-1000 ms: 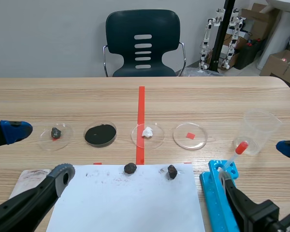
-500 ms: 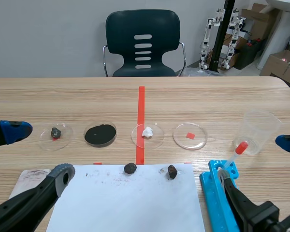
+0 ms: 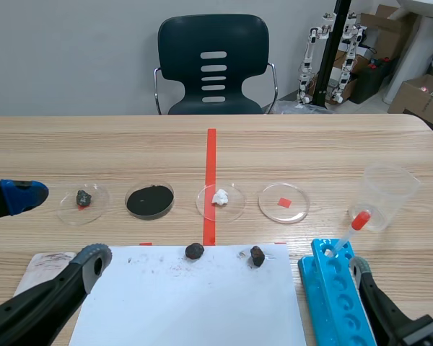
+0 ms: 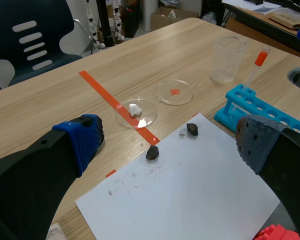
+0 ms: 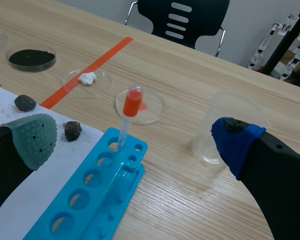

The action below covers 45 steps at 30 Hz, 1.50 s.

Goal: Pick up the dropper by the top with the right hand

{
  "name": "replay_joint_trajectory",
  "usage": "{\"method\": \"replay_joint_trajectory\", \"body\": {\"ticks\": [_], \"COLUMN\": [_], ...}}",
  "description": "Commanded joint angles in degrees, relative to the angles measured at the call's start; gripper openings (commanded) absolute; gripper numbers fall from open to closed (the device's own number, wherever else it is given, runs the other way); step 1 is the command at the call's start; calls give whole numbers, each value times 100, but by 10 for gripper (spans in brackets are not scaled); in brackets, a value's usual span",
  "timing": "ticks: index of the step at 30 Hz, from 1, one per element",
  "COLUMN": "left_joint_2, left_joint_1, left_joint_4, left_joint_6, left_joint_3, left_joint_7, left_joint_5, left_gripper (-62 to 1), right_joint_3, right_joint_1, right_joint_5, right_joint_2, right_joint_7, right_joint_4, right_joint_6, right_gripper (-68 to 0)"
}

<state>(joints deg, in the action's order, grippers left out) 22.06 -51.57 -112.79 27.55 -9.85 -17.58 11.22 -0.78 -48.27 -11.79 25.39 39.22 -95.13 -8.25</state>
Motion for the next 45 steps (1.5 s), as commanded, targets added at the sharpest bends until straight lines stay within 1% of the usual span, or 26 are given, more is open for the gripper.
{"method": "replay_joint_trajectory", "body": {"ticks": [1,2,4,10,17,21,22,25,29,31,34,39,42,45], "left_joint_2": [-13,-13,-13,-13,-13,-13,-13,-13,-13,-13,-13,-13,-13,-13], "left_joint_1": [2,2,2,2,2,2,2,2,2,2,2,2,2,2], "left_joint_4": [-35,-35,-35,-35,-35,-35,-35,-35,-35,-35,-35,-35,-35,-35], "left_joint_6": [11,11,11,11,11,11,11,11,11,11,11,11,11,11], "left_joint_3": [7,7,7,7,7,7,7,7,7,7,7,7,7,7], "left_joint_7": [-79,-79,-79,-79,-79,-79,-79,-79,-79,-79,-79,-79,-79,-81], "left_joint_5": [79,79,79,79,79,79,79,79,79,79,79,79,79,79], "left_gripper": [-50,-50,-50,-50,-50,-50,-50,-50,-50,-50,-50,-50,-50,-50], "right_joint_3": [-46,-20,68,343,623,664,664,675,675,675,686,686,684,684], "right_joint_1": [214,323,529,1071,1558,1803,1867,1956,1985,1985,1987,1987,2124,2186], "right_joint_5": [-31,-31,-39,-46,-39,-15,2,2,11,133,160,457,455,520], "right_joint_2": [17,17,17,17,17,15,15,13,-4,-4,-15,-125,-192,-205], "right_joint_7": [122,122,125,365,358,352,341,313,304,302,321,588,671,990], "right_joint_4": [-22,70,243,739,1036,1185,1222,1283,1307,1309,1394,1600,1794,1969], "right_joint_6": [-155,-232,-299,-348,-426,-643,-726,-730,-730,-734,-796,-835,-839,-942], "right_gripper": [-23,-23,-23,-23,-25,-30,-51,-99,-100,-100,-100,-100,-100,-100]}}
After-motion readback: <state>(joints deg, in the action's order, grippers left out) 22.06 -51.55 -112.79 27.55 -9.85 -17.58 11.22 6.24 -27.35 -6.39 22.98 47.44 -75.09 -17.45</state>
